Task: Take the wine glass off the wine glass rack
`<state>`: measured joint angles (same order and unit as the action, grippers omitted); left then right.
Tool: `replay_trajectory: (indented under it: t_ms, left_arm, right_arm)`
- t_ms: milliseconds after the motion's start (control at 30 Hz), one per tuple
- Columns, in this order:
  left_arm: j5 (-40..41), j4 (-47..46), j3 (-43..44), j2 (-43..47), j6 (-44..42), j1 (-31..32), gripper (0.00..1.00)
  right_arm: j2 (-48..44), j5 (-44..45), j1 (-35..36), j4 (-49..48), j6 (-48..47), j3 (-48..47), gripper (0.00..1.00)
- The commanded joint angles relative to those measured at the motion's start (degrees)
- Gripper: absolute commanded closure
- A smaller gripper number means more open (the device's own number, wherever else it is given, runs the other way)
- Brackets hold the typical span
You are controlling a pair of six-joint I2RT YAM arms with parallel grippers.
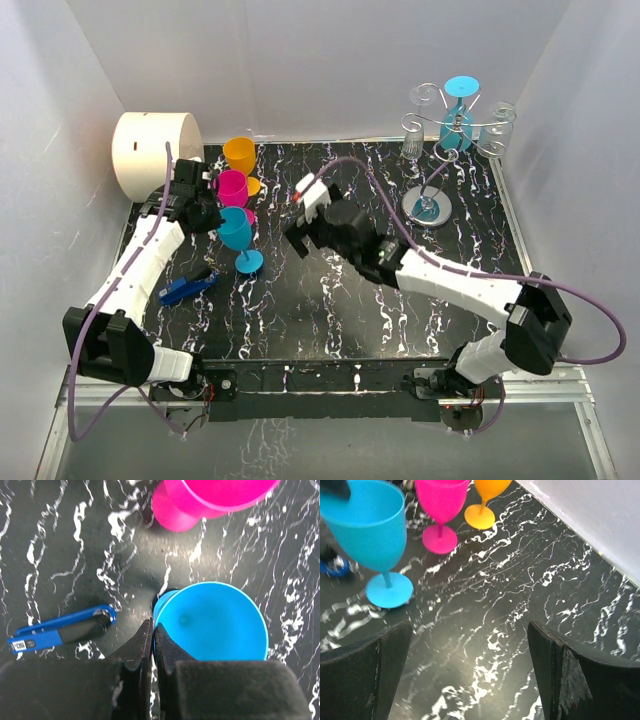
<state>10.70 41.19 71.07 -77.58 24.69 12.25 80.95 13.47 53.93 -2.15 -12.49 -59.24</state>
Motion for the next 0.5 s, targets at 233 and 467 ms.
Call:
replay_trajectory:
  t_ms: [233,467]
  left_arm:
    - [7.61,-13.32,-3.4,0.17,-4.42,-2.78,1.0]
    - [7.59,-15.08,-4.75,0.59,-5.09,-2.89,0.93]
  right_arm:
    - [-2.04,-11.54,-12.79,11.54,27.55,-8.85,0.02]
    - [-4.75,-11.61,-14.32,12.47,27.03,-9.86,0.02]
